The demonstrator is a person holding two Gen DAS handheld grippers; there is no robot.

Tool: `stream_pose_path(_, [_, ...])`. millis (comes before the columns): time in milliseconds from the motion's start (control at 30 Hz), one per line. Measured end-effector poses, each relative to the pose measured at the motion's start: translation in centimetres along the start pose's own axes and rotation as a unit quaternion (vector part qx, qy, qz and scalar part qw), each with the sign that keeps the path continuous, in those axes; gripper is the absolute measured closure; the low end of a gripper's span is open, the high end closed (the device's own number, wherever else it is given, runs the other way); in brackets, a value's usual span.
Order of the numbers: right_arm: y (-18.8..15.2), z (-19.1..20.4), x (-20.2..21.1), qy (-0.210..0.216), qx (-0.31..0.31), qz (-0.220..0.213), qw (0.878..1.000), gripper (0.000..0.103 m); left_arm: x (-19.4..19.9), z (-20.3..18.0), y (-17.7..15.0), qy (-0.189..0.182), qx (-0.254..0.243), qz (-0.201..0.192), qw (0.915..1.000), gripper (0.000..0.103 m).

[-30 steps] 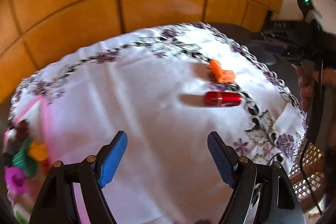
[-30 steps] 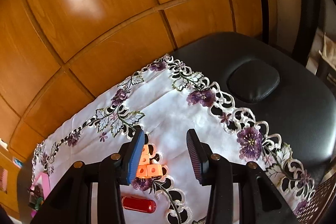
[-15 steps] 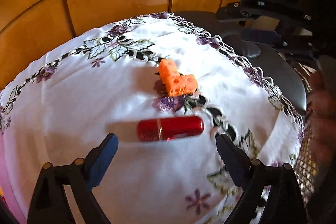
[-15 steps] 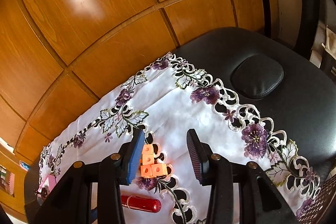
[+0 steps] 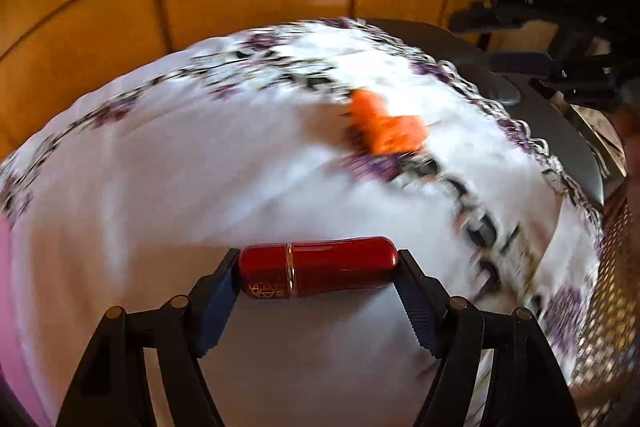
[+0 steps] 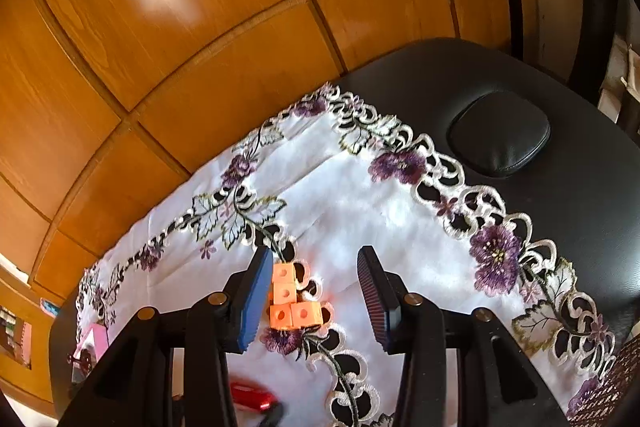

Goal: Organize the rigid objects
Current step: 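Grasp the red cylinder across its body with the left tool, then grasp the orange cube stack with the right tool while the left tool lifts the red cylinder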

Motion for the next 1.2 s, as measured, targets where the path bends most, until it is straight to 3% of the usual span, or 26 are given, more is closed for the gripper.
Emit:
stream_pose_path(133, [-0.7, 0.6, -0.7, 0.001, 0.015, 0.021, 1.0, 0.059, 2.0, 3.7, -2.0, 0.023, 0.025, -0.022, 0.9992, 0.028])
stream_pose_path(233, [-1.4, 1.0, -1.5, 0.002, 0.026, 0.044, 0.999, 0.059, 2.9, 5.2, -3.0, 0.016, 0.046, -0.033, 0.9983, 0.028])
stream_pose_path(567, [-4.0, 2.6, -4.4, -0.019, 0.084, 0.118, 0.989, 0.059, 2.8, 5.3, -3.3, 0.018, 0.045, -0.044, 0.9979, 0.028])
stream_pose_path(1067, [-4.4, 4.0, -7.4, -0.078, 0.166, 0.138, 0.973, 0.058, 3.0, 5.4, -3.4, 0.006, 0.058, -0.052, 0.997, 0.028])
stream_pose_path(1200, [-4.9, 4.2, -7.8, -0.09, 0.19, 0.142, 0.967, 0.063, 3.0, 5.5, -3.4, 0.005, 0.059, -0.053, 0.9968, 0.028])
Point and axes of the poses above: each gripper's, at about its wrist camera, not at the fingertips, and x roughly against the way its jaws point, z to its left, y to its top, the point moved 8 cm from there along -x, roughly the way its jaws point, and after that the axes turned 5 degrees about x, right-handed, at the moved point
